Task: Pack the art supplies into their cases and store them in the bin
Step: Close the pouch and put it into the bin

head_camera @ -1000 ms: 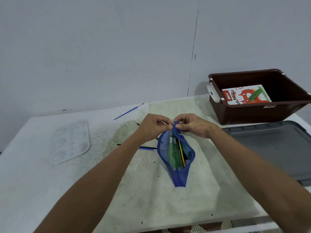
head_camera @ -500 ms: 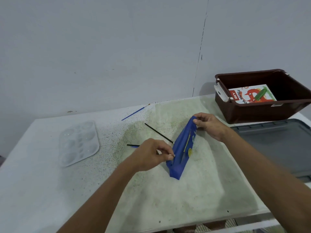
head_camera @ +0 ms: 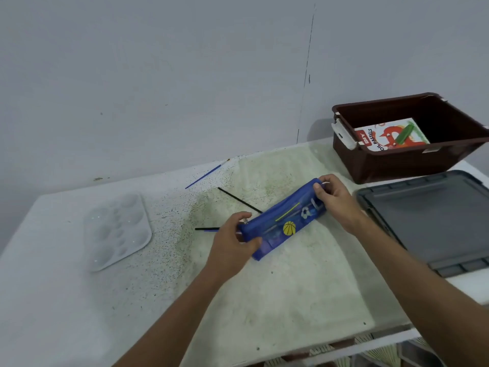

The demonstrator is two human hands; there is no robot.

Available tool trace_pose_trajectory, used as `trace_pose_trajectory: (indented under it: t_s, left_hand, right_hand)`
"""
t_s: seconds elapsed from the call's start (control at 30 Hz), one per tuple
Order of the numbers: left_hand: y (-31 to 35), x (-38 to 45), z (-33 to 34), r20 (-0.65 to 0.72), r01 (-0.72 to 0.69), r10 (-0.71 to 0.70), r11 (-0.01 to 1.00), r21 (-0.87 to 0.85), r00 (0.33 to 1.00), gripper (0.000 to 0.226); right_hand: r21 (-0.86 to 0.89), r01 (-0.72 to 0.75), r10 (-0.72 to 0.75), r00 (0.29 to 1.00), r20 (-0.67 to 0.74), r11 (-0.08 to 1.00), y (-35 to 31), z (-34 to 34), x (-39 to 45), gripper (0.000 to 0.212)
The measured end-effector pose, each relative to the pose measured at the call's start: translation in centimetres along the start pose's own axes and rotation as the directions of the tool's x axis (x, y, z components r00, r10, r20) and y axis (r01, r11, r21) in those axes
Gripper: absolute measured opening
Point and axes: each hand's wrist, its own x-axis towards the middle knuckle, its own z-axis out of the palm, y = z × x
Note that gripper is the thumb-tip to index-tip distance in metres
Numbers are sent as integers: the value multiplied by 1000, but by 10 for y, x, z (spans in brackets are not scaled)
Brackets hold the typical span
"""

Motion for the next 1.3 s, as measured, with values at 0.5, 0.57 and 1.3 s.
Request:
trace_pose_trajectory:
  t_s: [0.5,0.57,1.3]
  left_hand:
    - [205,144,79,-188,-275,250,954,-117,950,54]
    - [220,166,108,-159,-259,253,966,-18,954,45]
    - [225,266,250,325,-321,0,168,932,946,57]
  right_hand:
    - [-290,288,-231,949,214,913,-155,-203,74,114]
    - [-335,284,-224,953,206,898,-154,-234,87,107]
    - [-872,189,20,975,222,451,-64,-309,198,67]
